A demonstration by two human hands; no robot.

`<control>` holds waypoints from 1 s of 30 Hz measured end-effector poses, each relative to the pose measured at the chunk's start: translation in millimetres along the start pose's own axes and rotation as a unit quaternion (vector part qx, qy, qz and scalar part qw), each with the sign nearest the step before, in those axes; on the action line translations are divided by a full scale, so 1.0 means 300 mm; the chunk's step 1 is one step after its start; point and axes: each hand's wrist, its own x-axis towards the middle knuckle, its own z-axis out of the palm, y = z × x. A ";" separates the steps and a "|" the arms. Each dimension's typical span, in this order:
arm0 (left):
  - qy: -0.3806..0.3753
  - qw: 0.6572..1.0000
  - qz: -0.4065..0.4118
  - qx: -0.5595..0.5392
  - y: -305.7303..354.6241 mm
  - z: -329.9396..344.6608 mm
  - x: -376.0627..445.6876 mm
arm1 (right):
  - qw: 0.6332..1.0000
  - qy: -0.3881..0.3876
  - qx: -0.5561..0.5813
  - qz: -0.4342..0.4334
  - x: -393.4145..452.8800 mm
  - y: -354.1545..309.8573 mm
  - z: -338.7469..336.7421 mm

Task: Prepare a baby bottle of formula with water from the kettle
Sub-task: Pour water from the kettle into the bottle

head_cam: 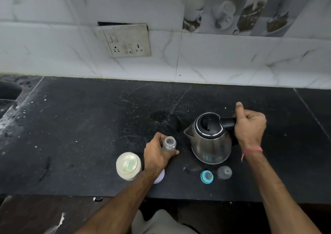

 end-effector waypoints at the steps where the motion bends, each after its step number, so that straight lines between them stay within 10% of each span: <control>1: 0.002 1.000 0.001 -0.004 -0.005 0.002 0.000 | 1.000 -0.003 -0.007 -0.003 -0.001 -0.004 0.000; 30: 0.013 1.000 0.008 -0.002 -0.038 0.028 -0.011 | 0.989 -0.071 -0.083 -0.101 -0.021 -0.124 0.043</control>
